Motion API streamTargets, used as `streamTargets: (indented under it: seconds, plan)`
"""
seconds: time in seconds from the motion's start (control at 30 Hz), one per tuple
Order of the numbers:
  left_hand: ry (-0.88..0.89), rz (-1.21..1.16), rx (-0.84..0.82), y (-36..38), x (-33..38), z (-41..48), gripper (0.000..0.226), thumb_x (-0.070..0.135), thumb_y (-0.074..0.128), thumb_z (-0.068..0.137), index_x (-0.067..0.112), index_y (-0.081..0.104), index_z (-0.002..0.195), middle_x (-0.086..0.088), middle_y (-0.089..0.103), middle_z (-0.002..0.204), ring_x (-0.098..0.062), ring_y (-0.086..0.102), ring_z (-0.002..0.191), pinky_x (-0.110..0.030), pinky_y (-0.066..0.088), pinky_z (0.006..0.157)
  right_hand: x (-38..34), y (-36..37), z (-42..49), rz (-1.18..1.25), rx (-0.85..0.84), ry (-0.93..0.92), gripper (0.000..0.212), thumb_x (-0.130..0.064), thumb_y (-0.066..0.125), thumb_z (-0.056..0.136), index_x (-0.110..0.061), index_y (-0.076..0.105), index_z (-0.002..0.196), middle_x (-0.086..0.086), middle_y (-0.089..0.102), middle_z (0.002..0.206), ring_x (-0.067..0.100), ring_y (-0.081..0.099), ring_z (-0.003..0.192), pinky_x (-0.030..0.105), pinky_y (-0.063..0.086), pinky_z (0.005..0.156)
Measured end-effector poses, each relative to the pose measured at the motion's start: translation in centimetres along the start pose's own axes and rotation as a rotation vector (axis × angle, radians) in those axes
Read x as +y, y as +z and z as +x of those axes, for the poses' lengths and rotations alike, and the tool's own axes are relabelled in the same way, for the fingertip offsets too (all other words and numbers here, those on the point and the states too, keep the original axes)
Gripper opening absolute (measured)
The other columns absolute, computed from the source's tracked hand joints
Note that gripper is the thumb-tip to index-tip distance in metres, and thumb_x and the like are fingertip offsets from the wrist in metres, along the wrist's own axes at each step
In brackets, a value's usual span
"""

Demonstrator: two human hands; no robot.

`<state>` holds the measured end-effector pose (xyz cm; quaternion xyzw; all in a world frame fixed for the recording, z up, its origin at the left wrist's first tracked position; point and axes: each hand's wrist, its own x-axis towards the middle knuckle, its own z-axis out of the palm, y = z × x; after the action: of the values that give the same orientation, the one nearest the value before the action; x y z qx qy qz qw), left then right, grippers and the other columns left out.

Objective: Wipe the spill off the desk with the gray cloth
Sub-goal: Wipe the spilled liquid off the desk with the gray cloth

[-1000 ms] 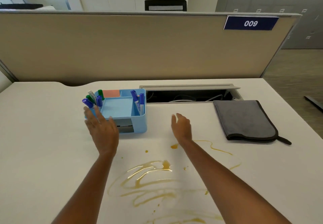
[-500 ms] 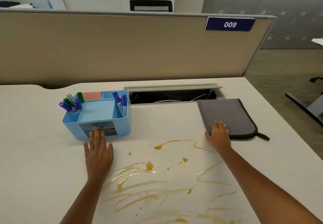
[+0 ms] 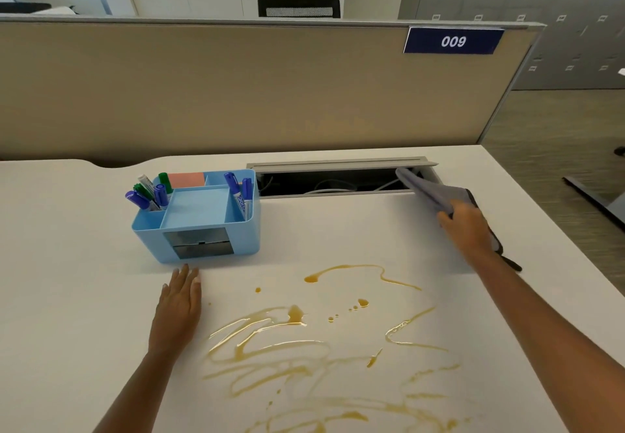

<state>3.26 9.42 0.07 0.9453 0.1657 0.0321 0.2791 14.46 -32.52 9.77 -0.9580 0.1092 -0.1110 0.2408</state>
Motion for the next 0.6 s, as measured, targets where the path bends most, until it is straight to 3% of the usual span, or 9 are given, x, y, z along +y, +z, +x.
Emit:
streamTargets:
  seconds: [0.17,0.3,0.4,0.47,0.53,0.6]
  plan:
    - [-0.01,0.01,-0.022,-0.4,-0.7,-0.6,0.046,0.023,0.02,0.1,0.012,0.023,0.144,-0.008,0.018,0.156,-0.02,0.01,0.146,-0.035,0.004,0.12,-2.2,-3.8,-2.2,0.033,0.087,-0.147,0.022,-0.005,0.048,0.09,0.012,0.059,0.1,0.03,0.063,0.083,0.034,0.05,0.069,0.032,0.032,0.061]
    - [0.009,0.054,-0.049,0.0,-1.0,-1.0,0.046,0.021,0.02,0.1,0.013,0.021,0.145,-0.007,0.015,0.157,-0.02,0.008,0.147,-0.034,0.002,0.119,-5.2,-4.2,-6.3,0.06,0.048,-0.225,0.019,-0.006,0.051,0.088,0.006,0.06,0.099,0.03,0.066,0.088,0.043,0.059,0.081,0.031,0.032,0.062]
    - [0.017,0.057,-0.043,0.2,-1.2,-1.4,0.046,0.02,0.021,0.099,0.013,0.02,0.145,-0.007,0.014,0.157,-0.02,0.008,0.147,-0.035,0.002,0.119,-7.5,-3.2,-10.4,0.085,-0.047,-0.292,0.029,-0.01,0.051,0.089,-0.004,0.059,0.116,0.028,0.068,0.097,0.043,0.061,0.091,0.038,0.042,0.067]
    - [0.02,0.058,-0.038,0.3,-1.4,-1.5,0.046,0.02,0.021,0.099,0.014,0.02,0.145,-0.007,0.014,0.157,-0.02,0.008,0.147,-0.035,0.002,0.119,-8.5,-1.8,-12.9,0.077,-0.091,-0.317,0.033,-0.017,0.047,0.09,-0.008,0.057,0.12,0.027,0.069,0.094,0.04,0.063,0.087,0.039,0.045,0.066]
    - [0.019,0.055,-0.041,0.3,-1.5,-1.6,0.046,0.021,0.021,0.099,0.014,0.02,0.145,-0.007,0.014,0.157,-0.02,0.008,0.147,-0.035,0.002,0.119,-8.7,0.1,-15.0,0.103,-0.12,-0.362,0.046,-0.03,0.036,0.084,-0.007,0.06,0.116,0.024,0.07,0.082,0.034,0.062,0.069,0.029,0.037,0.05]
    - [0.019,0.045,-0.042,0.2,-1.6,-1.6,0.046,0.021,0.021,0.099,0.014,0.02,0.145,-0.007,0.014,0.157,-0.02,0.009,0.146,-0.035,0.002,0.119,-8.4,2.2,-16.7,0.09,-0.21,-0.384,0.052,-0.034,0.032,0.081,-0.007,0.061,0.115,0.02,0.071,0.081,0.03,0.062,0.068,0.021,0.034,0.051]
